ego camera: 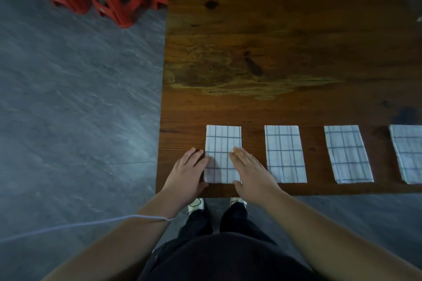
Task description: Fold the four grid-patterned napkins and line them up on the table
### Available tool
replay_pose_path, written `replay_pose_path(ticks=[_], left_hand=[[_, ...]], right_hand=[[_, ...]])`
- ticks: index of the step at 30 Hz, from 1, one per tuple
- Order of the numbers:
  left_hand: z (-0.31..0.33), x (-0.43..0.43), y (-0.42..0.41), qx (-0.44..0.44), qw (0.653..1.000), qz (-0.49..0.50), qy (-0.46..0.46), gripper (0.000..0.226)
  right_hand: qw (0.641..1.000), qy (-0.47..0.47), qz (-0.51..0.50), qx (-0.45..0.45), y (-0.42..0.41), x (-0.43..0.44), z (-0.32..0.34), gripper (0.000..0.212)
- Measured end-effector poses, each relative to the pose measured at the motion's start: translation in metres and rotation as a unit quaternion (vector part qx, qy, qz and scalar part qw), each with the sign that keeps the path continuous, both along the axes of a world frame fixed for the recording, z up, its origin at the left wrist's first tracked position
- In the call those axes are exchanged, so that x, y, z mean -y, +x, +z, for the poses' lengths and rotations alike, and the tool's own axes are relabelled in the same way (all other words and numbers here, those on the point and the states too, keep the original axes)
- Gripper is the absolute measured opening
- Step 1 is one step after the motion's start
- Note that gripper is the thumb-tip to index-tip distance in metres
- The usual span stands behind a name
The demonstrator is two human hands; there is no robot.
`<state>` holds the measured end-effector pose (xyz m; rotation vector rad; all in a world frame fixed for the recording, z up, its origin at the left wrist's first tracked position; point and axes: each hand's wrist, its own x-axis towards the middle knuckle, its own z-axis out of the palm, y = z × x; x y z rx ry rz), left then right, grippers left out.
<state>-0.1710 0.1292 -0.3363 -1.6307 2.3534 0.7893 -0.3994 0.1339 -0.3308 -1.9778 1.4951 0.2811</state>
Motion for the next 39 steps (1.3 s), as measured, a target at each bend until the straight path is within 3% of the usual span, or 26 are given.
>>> replay_pose_path(ticks=[4,27,33,39], left_hand=[[0.000,0.000,-0.002,0.002,1.000,-0.011,0.008,0.077],[-0.003,0.004,0.004,-0.007,1.000,0.007,0.015,0.067],[0.014,0.011,-0.006,0.006,1.000,0.016,0.016,0.075],[0.038,0.031,-0.021,-0.015,1.000,0.003,0.013,0.067]], right_hand=[[0.999,-0.013,-0.042,-0.015,-0.004,-0.005,0.001,0.081],[0.999,0.003,-0.006,-0.040,-0.008,0.000,-0.005,0.084],[0.999,-0.014,-0.038,-0.013,-0.005,-0.001,0.007,0.080],[0.992,-0.061,-0.101,-0.041,-0.016,-0.006,0.039,0.070]])
